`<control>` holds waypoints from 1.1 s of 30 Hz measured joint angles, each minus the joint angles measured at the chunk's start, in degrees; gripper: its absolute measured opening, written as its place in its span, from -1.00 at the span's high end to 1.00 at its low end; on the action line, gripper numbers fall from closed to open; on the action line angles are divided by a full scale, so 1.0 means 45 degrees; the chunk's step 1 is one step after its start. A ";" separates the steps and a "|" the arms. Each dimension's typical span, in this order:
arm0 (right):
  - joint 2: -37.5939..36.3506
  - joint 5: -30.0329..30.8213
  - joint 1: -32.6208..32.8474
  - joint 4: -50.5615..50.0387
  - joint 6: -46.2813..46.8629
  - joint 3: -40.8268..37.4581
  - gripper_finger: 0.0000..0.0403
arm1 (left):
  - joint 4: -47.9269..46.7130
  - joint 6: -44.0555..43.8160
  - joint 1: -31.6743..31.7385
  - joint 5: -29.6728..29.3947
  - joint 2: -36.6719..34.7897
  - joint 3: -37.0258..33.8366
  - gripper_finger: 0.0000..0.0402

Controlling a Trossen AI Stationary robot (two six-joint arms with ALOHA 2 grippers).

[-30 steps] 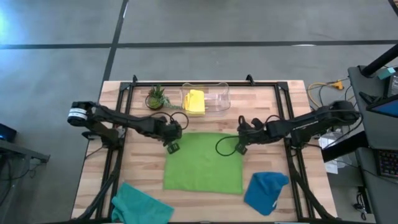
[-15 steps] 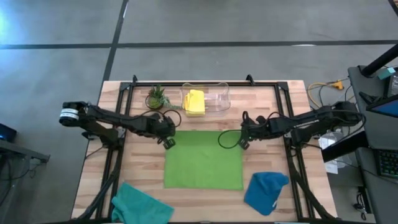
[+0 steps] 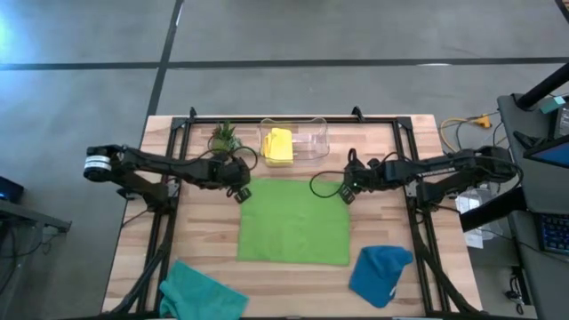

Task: Fold microfiber towels
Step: Fold the green microfiber towel

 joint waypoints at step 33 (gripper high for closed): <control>-0.4797 -0.2444 0.7000 0.7598 0.0570 -0.3228 0.48 | 0.6785 -0.5345 -0.7800 0.3708 -0.4755 -0.4137 0.33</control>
